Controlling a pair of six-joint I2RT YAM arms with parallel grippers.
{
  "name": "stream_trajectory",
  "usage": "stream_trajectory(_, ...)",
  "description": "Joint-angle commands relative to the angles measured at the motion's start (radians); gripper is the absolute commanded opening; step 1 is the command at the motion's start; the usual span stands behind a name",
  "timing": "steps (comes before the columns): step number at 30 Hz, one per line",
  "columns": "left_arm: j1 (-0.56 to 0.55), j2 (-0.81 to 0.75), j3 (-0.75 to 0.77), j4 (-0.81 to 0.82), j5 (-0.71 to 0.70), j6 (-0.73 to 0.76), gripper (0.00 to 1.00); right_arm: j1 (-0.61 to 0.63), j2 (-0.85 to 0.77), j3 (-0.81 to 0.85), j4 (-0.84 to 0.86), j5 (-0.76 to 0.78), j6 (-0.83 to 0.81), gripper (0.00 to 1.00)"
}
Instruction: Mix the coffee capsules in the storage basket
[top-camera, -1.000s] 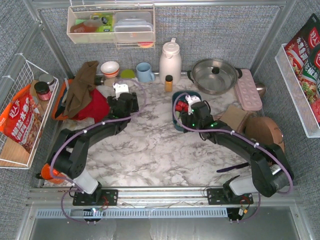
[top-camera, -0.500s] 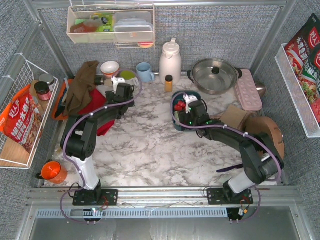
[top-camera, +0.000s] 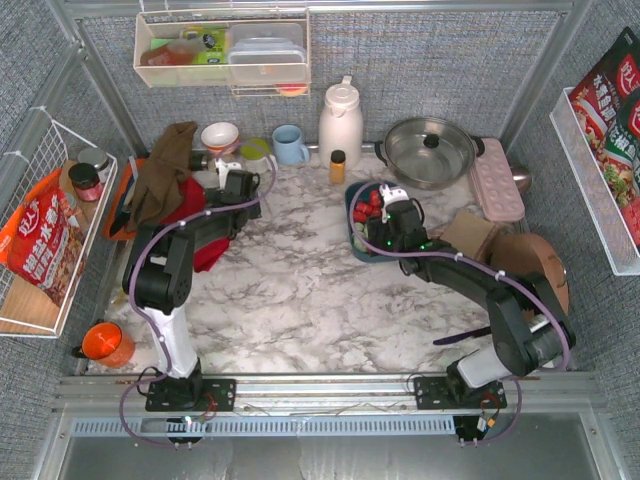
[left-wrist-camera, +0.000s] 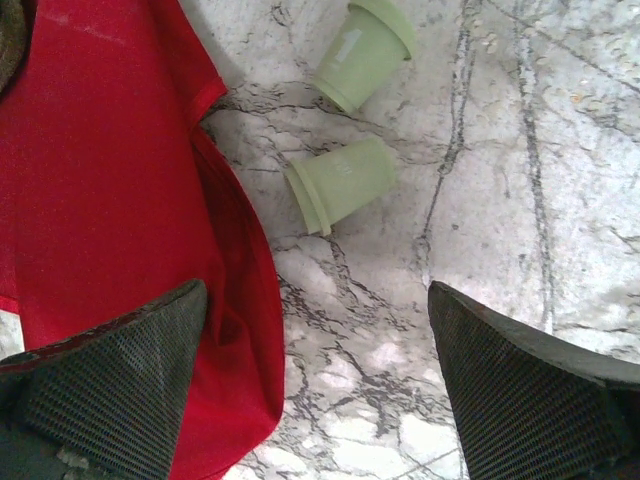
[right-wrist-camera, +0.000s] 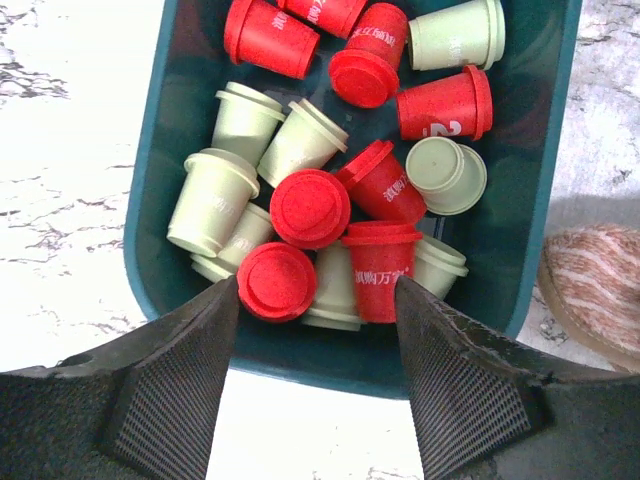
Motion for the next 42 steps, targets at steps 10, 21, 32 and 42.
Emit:
stream_trajectory(10, 0.074, 0.103, 0.080, 0.071, 0.166, 0.030, 0.94, 0.000, -0.123, -0.052, 0.021, -0.022, 0.013, 0.68)
stream_trajectory(21, 0.075, 0.200, 0.192, 0.015, 0.160, -0.083, 0.85, -0.001, -0.097, -0.038, 0.012, -0.051, 0.007, 0.68)
stream_trajectory(32, 0.075, 0.319, 0.287, -0.111, 0.114, -0.158, 0.66, 0.000, -0.080, -0.030, 0.006, -0.069, 0.006, 0.68)
stream_trajectory(42, 0.075, 0.263, 0.209, -0.079, 0.161, -0.137, 0.52, -0.001, -0.071, -0.025, 0.001, -0.074, 0.006, 0.68)
